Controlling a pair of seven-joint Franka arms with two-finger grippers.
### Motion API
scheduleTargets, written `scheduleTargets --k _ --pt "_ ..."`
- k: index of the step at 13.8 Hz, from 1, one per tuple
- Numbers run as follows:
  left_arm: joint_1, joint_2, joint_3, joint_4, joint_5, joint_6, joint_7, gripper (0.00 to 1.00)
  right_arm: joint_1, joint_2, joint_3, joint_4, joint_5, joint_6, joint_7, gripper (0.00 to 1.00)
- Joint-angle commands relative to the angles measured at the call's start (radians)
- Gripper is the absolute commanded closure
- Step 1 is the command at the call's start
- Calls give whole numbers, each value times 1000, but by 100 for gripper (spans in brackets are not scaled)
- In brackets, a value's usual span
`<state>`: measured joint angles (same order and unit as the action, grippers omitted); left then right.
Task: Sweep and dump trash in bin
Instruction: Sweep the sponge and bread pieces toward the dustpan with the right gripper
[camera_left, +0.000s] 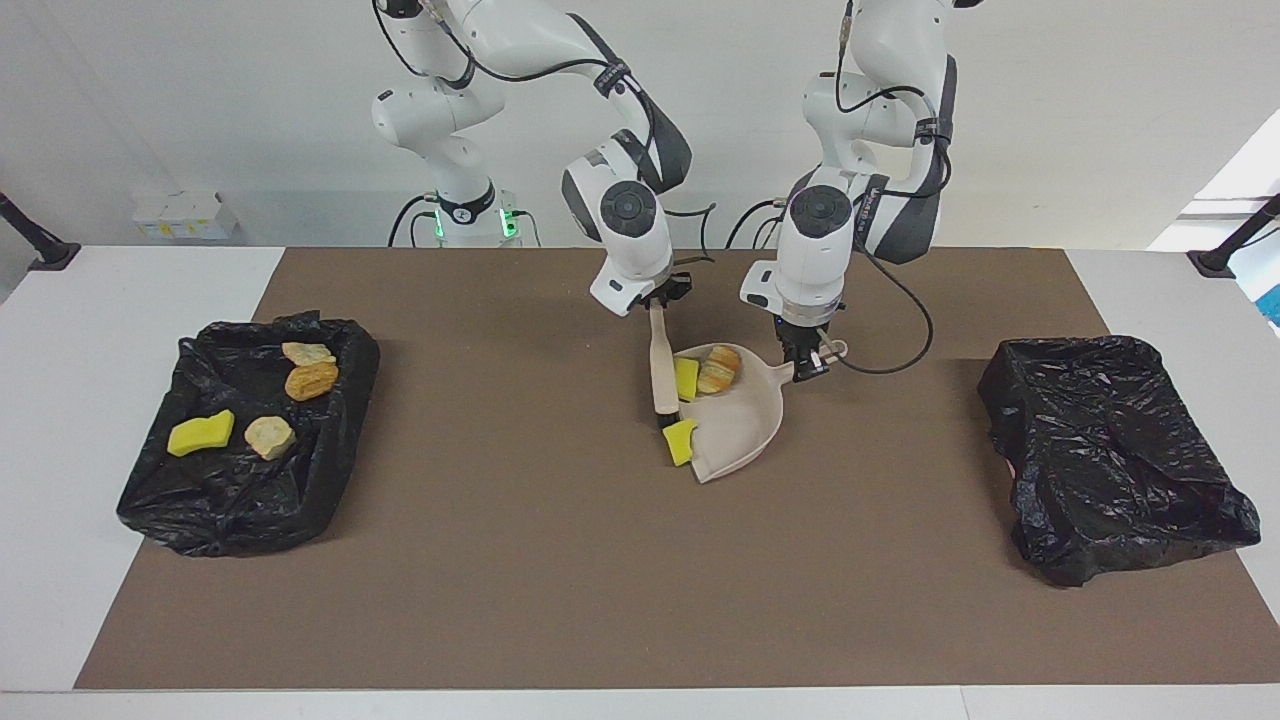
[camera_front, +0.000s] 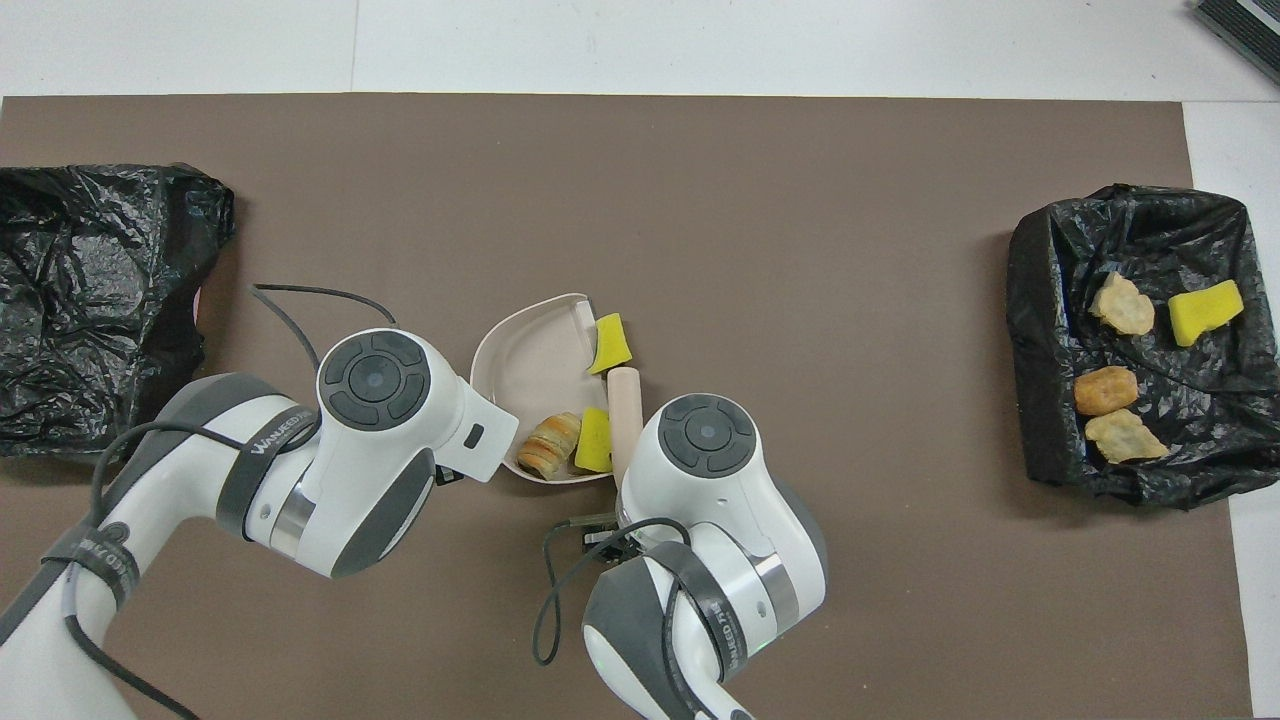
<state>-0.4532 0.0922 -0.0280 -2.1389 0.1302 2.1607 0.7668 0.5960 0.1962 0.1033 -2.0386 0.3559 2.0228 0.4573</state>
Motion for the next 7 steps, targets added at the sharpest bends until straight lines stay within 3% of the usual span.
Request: scheduleTargets --k 1,4,7 --pt "11 -23 -1 -30 19 7 0 100 -1 -12 18 15 37 -10 -32 100" --pt "11 -23 -1 -30 19 10 -1 100 -16 -73 4 18 11 -114 -43 100" --pt "11 -22 -1 -30 19 11 -1 100 -28 -92 6 20 -142 -160 -51 100"
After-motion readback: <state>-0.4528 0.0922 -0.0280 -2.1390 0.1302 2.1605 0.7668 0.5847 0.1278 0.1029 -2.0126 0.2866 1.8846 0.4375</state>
